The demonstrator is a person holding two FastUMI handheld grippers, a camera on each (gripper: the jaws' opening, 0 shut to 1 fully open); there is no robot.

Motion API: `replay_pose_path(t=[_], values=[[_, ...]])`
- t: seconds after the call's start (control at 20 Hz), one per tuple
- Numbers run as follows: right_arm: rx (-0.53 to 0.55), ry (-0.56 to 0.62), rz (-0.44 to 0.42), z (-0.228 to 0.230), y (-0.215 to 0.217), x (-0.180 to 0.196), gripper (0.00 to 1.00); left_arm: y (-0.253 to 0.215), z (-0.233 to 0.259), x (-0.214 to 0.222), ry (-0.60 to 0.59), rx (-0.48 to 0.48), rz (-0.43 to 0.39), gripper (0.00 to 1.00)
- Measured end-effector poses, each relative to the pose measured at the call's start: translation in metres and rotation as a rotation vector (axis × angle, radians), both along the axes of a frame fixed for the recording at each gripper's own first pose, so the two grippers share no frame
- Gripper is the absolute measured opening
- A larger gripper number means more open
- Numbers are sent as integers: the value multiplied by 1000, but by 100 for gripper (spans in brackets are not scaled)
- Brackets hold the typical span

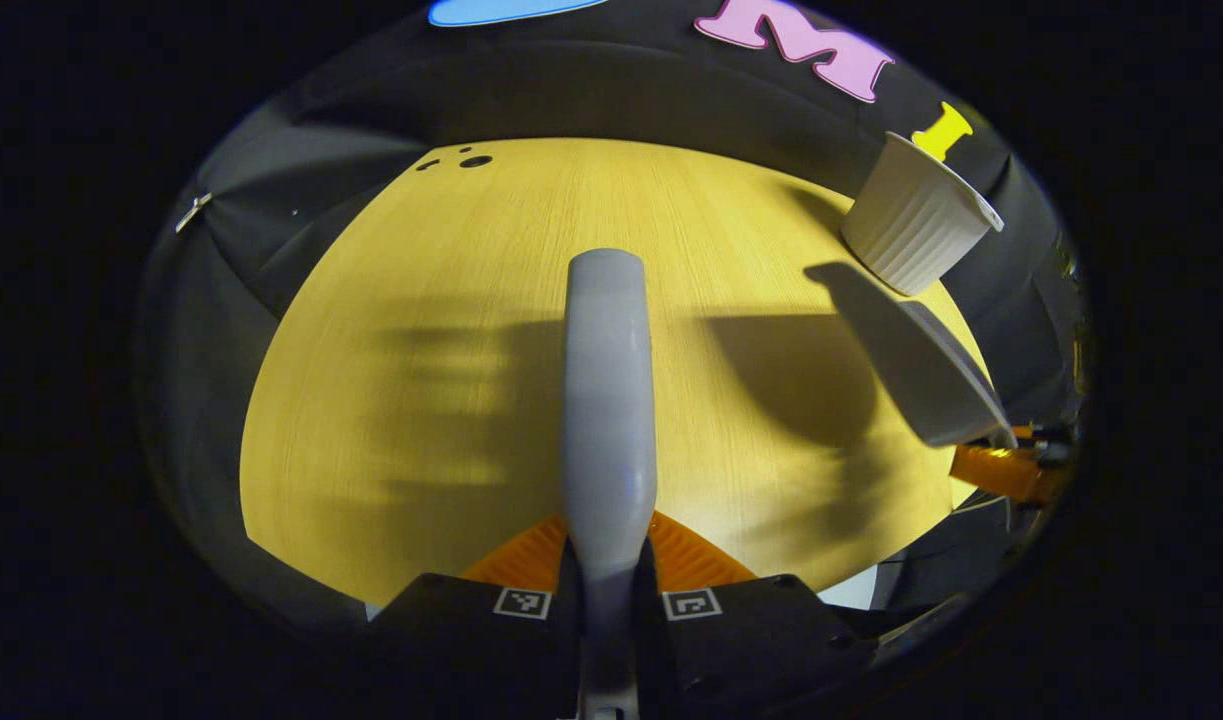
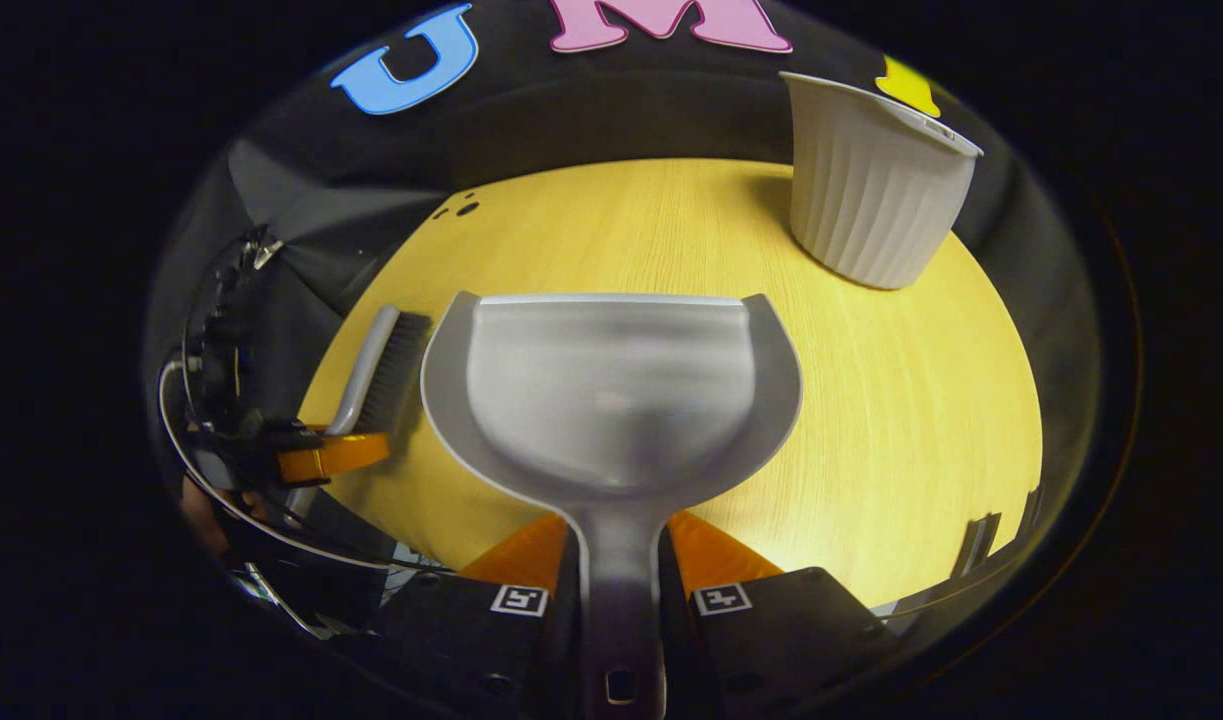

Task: Pick up the small broom and dustpan from the desktop, sweep the trash into the dustpan with the broom, and then empty the trash into the garbage bin.

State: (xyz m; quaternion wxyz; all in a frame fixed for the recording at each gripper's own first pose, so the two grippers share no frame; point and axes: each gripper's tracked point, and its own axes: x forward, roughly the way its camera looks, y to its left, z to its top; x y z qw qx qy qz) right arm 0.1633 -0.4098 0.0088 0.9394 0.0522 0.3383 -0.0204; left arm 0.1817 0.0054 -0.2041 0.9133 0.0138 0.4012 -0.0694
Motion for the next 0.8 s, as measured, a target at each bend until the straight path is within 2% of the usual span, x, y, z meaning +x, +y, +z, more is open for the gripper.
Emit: replay_pose_path(t=[0.05, 0.1, 0.3, 0.35, 0.4, 0.55, 0.6, 0.65, 0.75, 0.8], values=[[3, 18, -7, -4, 0, 6, 38, -1, -2, 10, 5, 0, 8, 29], [9, 29, -17, -13, 2, 15, 38, -1, -5, 15, 15, 2, 14, 26], [-24, 11, -52, -16, 11, 28, 38, 0, -12, 34, 48, 50, 7, 27], [-30, 12, -51, -13, 15, 34, 38, -1, -13, 37, 57, 56, 1, 24], [-34, 14, -50, -13, 18, 38, 38, -2, -14, 39, 67, 65, -5, 27], [-47, 40, -43, -13, 27, 39, 39, -2, -19, 45, 93, 89, -6, 28], [-37, 43, -42, -16, 29, 41, 39, -1, -19, 47, 97, 98, 4, 31], [-25, 42, -45, -12, 31, 38, 39, 1, -20, 49, 98, 109, 10, 29], [-17, 38, -40, -14, 35, 39, 40, -1, -19, 48, 101, 132, 0, 30], [-9, 42, -28, -14, 39, 39, 53, -1, -18, 48, 98, 148, -7, 33]])
